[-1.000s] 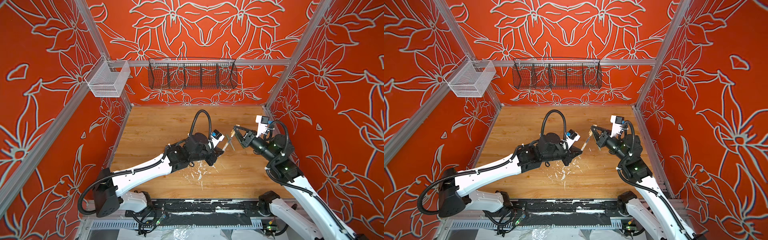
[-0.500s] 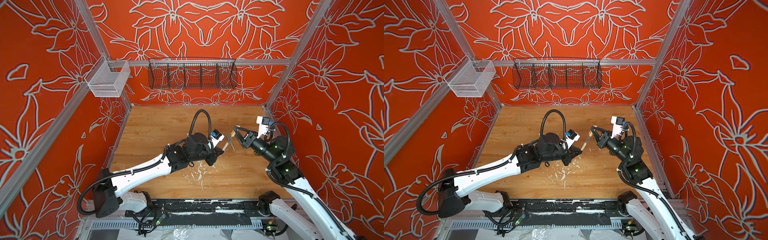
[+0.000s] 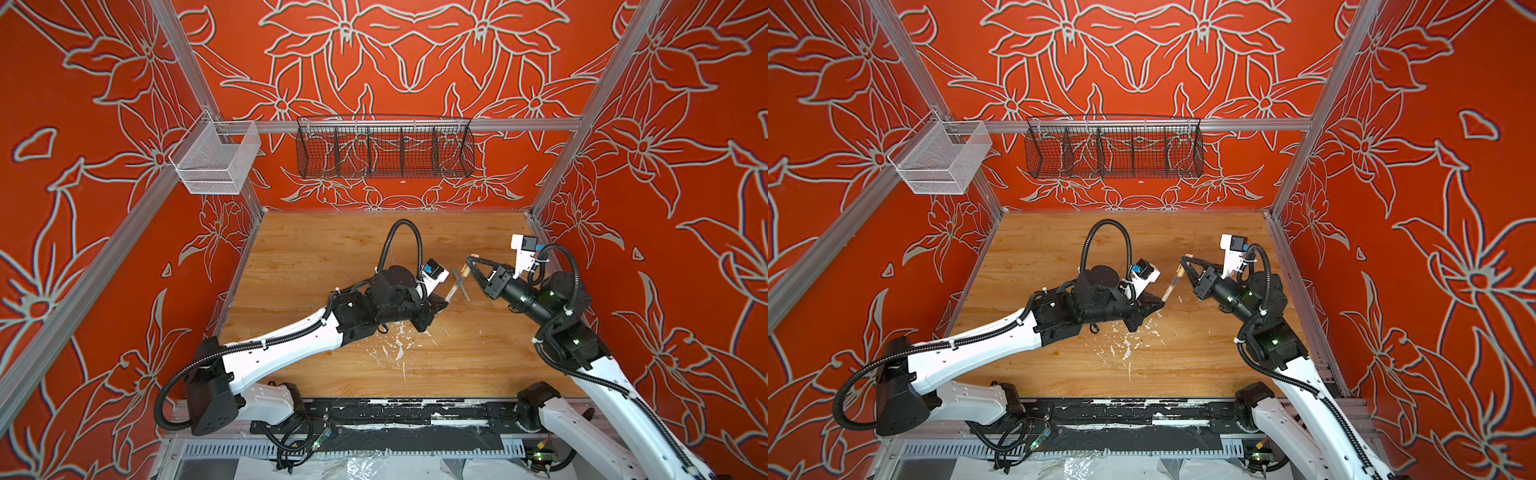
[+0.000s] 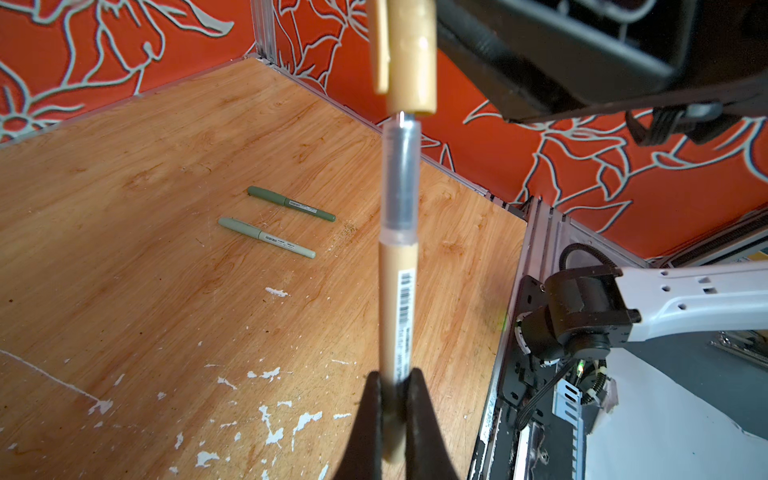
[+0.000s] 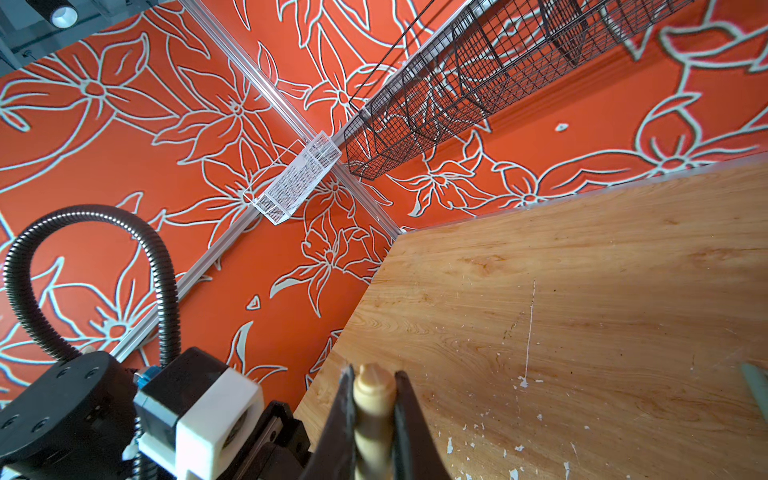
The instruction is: Insert the pens into the pen caps
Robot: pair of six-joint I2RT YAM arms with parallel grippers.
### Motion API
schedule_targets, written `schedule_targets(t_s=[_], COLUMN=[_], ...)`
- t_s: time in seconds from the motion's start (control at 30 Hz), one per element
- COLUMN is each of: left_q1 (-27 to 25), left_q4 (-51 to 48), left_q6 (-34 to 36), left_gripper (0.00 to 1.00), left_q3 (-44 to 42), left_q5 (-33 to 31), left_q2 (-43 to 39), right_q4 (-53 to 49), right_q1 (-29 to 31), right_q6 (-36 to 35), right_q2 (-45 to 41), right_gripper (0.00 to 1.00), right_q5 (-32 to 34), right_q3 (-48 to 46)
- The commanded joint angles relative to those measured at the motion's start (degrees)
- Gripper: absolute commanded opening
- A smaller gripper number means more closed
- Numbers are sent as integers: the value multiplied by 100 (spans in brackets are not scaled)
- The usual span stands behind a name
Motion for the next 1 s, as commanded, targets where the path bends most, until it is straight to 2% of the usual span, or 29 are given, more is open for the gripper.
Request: schedule_targets(t_s=[0.0,0.4,0.97], left_q1=[-10,-10,-10], left_q4=[153,162,137], left_q6=[76,85,120], left_gripper=[0,0,0], left_q3=[89,108,110], left_q5=[-11,-20,-117], left_q2=[-106,-87,-120], right_q4=[42,93,-811], right_q1=[27,32,29], right_q6=[0,188,33], right_q2=[-68,43,236], right_gripper=[0,0,0], right_q5=[-168,-423,-765], right_q3=[155,118,555])
